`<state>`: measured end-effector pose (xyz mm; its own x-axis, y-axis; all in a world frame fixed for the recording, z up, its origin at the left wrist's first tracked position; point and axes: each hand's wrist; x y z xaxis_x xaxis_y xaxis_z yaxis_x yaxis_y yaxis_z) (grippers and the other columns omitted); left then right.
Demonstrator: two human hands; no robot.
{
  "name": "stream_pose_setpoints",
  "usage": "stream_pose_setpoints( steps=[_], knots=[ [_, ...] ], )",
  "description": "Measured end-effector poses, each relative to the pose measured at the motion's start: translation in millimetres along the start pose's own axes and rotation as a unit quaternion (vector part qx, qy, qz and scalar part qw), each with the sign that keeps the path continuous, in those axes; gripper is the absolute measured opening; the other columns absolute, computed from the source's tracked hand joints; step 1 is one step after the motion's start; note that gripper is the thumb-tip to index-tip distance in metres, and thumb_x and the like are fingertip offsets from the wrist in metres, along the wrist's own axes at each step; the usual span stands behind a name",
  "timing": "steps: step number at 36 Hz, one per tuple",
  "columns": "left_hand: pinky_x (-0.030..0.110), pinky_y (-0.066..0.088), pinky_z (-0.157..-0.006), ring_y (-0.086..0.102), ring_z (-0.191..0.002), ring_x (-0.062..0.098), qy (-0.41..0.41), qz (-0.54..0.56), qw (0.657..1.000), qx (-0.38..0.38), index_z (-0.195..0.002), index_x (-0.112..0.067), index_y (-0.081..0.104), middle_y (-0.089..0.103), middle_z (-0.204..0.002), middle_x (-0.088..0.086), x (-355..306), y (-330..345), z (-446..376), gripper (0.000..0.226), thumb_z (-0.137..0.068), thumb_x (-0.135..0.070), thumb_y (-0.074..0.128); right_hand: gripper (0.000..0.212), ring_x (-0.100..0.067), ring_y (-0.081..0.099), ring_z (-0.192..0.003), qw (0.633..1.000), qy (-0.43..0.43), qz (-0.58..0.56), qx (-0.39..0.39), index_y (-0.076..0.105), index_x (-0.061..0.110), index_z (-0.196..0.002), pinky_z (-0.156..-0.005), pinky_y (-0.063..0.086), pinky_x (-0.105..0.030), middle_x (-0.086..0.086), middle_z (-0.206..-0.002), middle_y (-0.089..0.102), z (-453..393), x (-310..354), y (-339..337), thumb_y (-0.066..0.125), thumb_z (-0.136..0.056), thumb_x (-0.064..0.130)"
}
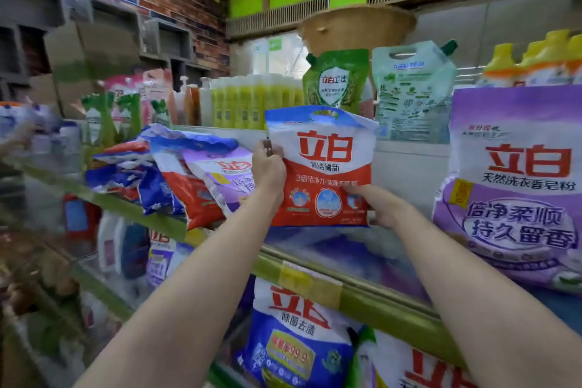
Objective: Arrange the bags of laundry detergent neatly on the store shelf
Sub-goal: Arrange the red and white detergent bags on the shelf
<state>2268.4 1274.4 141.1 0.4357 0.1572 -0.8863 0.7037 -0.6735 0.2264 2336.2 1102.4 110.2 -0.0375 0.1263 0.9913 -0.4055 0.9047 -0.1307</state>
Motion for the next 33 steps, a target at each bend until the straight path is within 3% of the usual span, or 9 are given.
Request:
stream_pose_setpoints(
  steps=[7, 10, 14, 16, 19, 22, 26, 29, 33],
  knots=[
    [0.041, 0.05, -0.088, 0.061, -0.094, 0.028, 0.012, -0.059, 0.995, 0.082, -0.092, -0.016, 0.054, 0.061, -0.094, 0.011, 14, 18, -43, 0.008, -0.092, -0.009, 0.053, 0.019, -0.021, 0.066, -0.064, 0.995, -0.019, -0.03, -0.089, 0.063, 0.001, -0.101, -0.064, 0.058, -0.032, -0.01, -0.082, 0.071, -12, 0, -13, 0.063, -0.083, -0.005],
    [0.031, 0.044, -0.081, 0.059, -0.095, 0.024, 0.051, -0.12, 0.983, 0.131, -0.098, -0.011, 0.061, 0.06, -0.093, 0.01, 11, 34, -54, 0.009, -0.09, -0.01, 0.057, 0.036, -0.03, 0.064, -0.076, 0.982, -0.061, -0.039, -0.175, 0.059, -0.004, -0.115, -0.088, 0.052, -0.05, -0.018, -0.095, 0.068, -13, 2, -18, 0.061, -0.08, -0.011],
    [0.035, 0.048, -0.086, 0.061, -0.103, 0.033, 0.031, -0.174, 0.967, 0.184, -0.098, -0.008, 0.062, 0.067, -0.106, 0.019, 18, 58, -64, 0.013, -0.088, -0.012, 0.055, 0.034, -0.029, 0.063, -0.102, 0.924, -0.092, 0.088, -0.36, 0.062, 0.001, -0.114, -0.093, 0.05, -0.045, -0.015, -0.11, 0.065, -22, 8, -24, 0.064, -0.08, -0.003],
    [0.047, 0.053, -0.085, 0.063, -0.101, 0.04, 0.004, -0.158, 0.967, 0.2, -0.083, -0.014, 0.057, 0.065, -0.104, 0.026, 30, 75, -71, 0.006, -0.083, -0.015, 0.051, 0.033, -0.027, 0.062, -0.106, 0.895, -0.079, 0.14, -0.417, 0.06, 0.001, -0.114, -0.09, 0.05, -0.04, -0.012, -0.114, 0.064, -24, 9, -26, 0.061, -0.081, 0.003],
    [0.051, 0.054, -0.083, 0.062, -0.099, 0.042, -0.016, -0.126, 0.968, 0.215, -0.087, -0.013, 0.056, 0.064, -0.104, 0.026, 46, 96, -80, 0.01, -0.083, -0.009, 0.048, 0.032, -0.026, 0.059, -0.108, 0.855, -0.037, 0.214, -0.472, 0.055, 0.001, -0.117, -0.084, 0.047, -0.035, -0.009, -0.116, 0.06, -13, 15, -21, 0.061, -0.086, 0.009],
    [0.048, 0.053, -0.084, 0.063, -0.098, 0.04, -0.02, -0.105, 0.97, 0.218, -0.093, -0.012, 0.058, 0.065, -0.103, 0.024, 38, 92, -72, 0.017, -0.082, -0.006, 0.047, 0.045, -0.032, 0.049, -0.124, 0.849, 0.009, 0.285, -0.445, 0.045, 0.0, -0.133, -0.097, 0.04, -0.036, -0.017, -0.135, 0.05, -10, 14, -20, 0.058, -0.093, 0.017],
    [0.045, 0.052, -0.088, 0.062, -0.102, 0.039, -0.019, -0.119, 0.961, 0.247, -0.106, -0.004, 0.063, 0.065, -0.109, 0.024, 41, 87, -75, 0.026, -0.083, -0.008, 0.052, 0.039, -0.034, 0.051, -0.124, 0.872, 0.089, 0.37, -0.308, 0.049, -0.007, -0.13, -0.092, 0.042, -0.031, -0.023, -0.134, 0.052, -7, 9, -12, 0.046, -0.099, 0.017],
    [0.042, 0.051, -0.092, 0.059, -0.109, 0.037, -0.037, -0.168, 0.948, 0.268, -0.117, -0.001, 0.056, 0.061, -0.118, 0.022, 43, 84, -83, 0.034, -0.087, -0.013, 0.05, 0.047, -0.032, 0.047, -0.127, 0.841, 0.091, 0.443, -0.298, 0.045, -0.003, -0.136, -0.105, 0.038, -0.034, -0.02, -0.141, 0.047, -5, 16, -7, 0.041, -0.101, 0.028],
    [0.041, 0.051, -0.089, 0.058, -0.111, 0.037, -0.021, -0.235, 0.927, 0.29, -0.125, 0.003, 0.045, 0.06, -0.118, 0.021, 39, 76, -86, 0.043, -0.089, -0.018, 0.049, 0.048, -0.029, 0.058, -0.115, 0.81, 0.112, 0.467, -0.336, 0.05, 0.01, -0.131, -0.097, 0.049, -0.041, -0.01, -0.132, 0.057, -11, 19, -9, 0.061, -0.09, 0.031]
  ],
)
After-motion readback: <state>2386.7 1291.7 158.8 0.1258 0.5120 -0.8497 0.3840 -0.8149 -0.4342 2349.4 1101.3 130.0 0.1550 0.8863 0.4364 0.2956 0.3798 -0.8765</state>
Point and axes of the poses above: each hand's wrist, its own z-axis away from the middle knuckle, its own y-axis out of the palm, x = y × z
